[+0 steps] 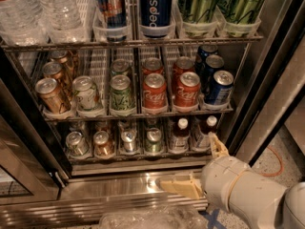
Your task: Pick blue plastic bottle from bottom shelf of fridge
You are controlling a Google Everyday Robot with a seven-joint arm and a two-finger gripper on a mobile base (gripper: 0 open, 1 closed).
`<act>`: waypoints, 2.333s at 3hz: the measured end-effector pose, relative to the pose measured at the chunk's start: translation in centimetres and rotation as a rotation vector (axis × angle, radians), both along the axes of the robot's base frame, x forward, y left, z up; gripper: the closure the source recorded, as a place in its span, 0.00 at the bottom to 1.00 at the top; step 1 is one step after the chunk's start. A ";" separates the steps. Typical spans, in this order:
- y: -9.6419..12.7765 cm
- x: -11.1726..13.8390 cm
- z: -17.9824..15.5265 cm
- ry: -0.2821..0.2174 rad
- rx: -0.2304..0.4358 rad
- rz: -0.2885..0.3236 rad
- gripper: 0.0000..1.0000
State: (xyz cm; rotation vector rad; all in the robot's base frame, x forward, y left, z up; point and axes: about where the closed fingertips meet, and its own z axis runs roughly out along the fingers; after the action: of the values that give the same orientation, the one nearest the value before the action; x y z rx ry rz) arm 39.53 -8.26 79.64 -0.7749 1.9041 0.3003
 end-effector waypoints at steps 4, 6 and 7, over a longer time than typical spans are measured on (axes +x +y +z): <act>-4.6 3.1 -0.7 -0.150 0.174 -0.213 0.00; -4.8 3.2 -2.9 -0.234 0.120 -0.205 0.00; -4.0 3.3 -5.2 -0.274 0.062 -0.209 0.00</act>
Offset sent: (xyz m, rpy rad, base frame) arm 0.0319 0.0431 -0.0686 0.2290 -0.3319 -0.0224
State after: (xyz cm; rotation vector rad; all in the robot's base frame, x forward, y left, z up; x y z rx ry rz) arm 42.79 -12.25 74.40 -0.5394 1.6909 0.1160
